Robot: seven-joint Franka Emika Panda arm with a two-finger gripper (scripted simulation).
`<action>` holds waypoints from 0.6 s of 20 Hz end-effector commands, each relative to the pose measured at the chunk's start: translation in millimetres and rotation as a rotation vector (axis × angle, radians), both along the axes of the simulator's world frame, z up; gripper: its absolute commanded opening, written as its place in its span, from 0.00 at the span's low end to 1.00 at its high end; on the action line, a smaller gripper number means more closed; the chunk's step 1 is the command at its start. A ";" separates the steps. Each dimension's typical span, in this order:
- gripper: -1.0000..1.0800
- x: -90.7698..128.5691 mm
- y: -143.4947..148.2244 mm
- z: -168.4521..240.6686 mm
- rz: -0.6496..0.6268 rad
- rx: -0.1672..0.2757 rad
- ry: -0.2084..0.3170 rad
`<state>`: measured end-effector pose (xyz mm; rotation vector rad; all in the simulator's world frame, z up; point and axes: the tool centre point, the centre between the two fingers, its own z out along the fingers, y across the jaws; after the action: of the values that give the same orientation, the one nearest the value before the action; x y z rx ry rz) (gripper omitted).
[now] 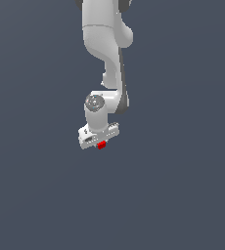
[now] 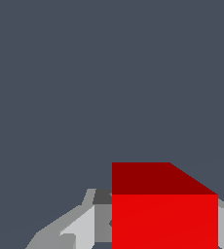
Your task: Pick up the red cube and move it to a goal position.
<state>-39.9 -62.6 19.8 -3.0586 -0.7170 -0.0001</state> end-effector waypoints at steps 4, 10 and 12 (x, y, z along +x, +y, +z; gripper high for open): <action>0.00 0.0 0.0 0.2 -0.001 0.000 0.000; 0.00 0.4 -0.1 1.3 -0.001 0.000 0.000; 0.00 1.9 -0.2 4.3 -0.001 0.000 0.000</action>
<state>-39.4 -62.6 21.7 -3.0585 -0.7158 0.0020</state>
